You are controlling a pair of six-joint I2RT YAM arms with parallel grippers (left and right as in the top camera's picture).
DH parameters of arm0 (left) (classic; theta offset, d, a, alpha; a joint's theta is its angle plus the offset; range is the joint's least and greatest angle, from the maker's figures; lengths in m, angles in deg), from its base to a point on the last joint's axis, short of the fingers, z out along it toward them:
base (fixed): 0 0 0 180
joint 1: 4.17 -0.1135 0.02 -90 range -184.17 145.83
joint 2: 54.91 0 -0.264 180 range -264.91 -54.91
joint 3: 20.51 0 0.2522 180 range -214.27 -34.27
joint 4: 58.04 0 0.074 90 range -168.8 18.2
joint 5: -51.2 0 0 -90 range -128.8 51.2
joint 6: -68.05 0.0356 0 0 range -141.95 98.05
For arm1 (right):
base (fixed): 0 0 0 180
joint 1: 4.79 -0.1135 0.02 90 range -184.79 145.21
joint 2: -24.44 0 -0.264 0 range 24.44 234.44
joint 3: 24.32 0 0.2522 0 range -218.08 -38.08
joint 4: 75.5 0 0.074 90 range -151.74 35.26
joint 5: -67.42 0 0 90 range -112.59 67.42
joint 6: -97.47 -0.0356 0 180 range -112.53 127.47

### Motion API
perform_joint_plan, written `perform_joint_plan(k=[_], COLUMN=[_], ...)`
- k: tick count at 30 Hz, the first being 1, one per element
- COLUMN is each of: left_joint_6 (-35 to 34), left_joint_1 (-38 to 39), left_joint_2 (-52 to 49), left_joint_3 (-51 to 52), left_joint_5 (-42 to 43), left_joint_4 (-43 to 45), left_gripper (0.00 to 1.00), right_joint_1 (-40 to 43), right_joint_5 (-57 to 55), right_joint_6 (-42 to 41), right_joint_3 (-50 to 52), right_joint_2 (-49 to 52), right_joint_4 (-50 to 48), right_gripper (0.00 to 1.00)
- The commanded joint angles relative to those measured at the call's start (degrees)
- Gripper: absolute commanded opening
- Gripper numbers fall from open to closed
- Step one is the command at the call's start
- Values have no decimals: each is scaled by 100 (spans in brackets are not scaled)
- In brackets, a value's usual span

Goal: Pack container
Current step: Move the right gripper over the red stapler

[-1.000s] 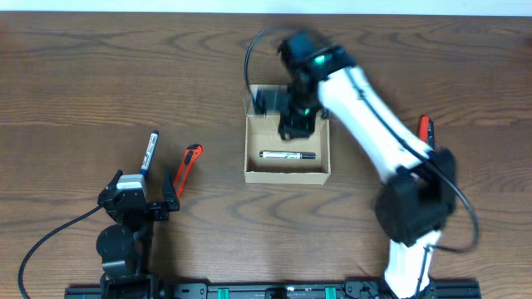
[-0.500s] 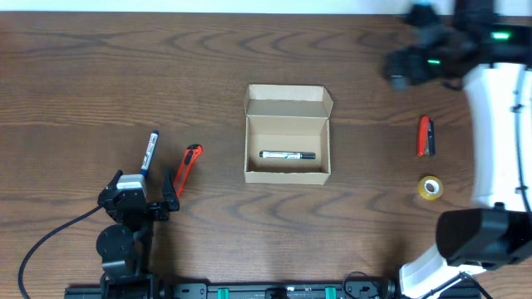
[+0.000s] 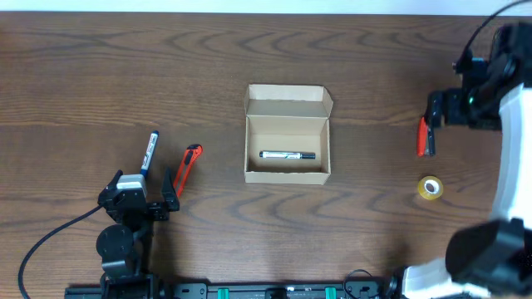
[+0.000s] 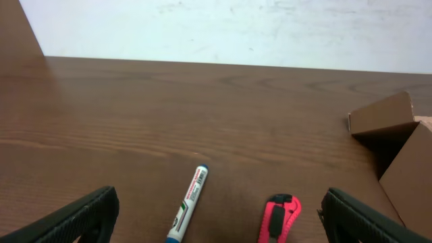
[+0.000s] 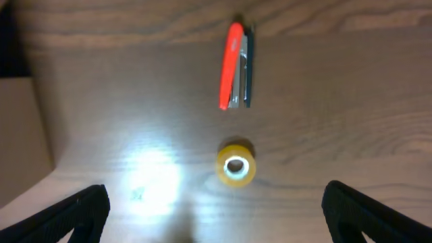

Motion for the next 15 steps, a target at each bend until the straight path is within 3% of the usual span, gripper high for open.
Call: perform_joint_plan(k=[1,6,10,15], left_joint_6=[-39,-39,-37,-39], left_joint_1=[-2,-2,-2,-2], left_joint_2=[-9,-9,-9,-9], left_joint_3=[125,125,125,125], left_joint_5=[2,2,2,2], left_joint_4=[-192,-192,-192,-192], left_gripper=[95,95,95,95], right_joint_1=[92,297,339,461], right_joint_5=[188,369,323,334], right_joint_6=[391,1891,2472,2358], right_joint_3=[1058,2269,2653,2649], right_joint_2=[-894,-1062,-730,-136], right_joint_4=[-566,-1565,-2345,-2763], right_gripper=[99,99,99,99])
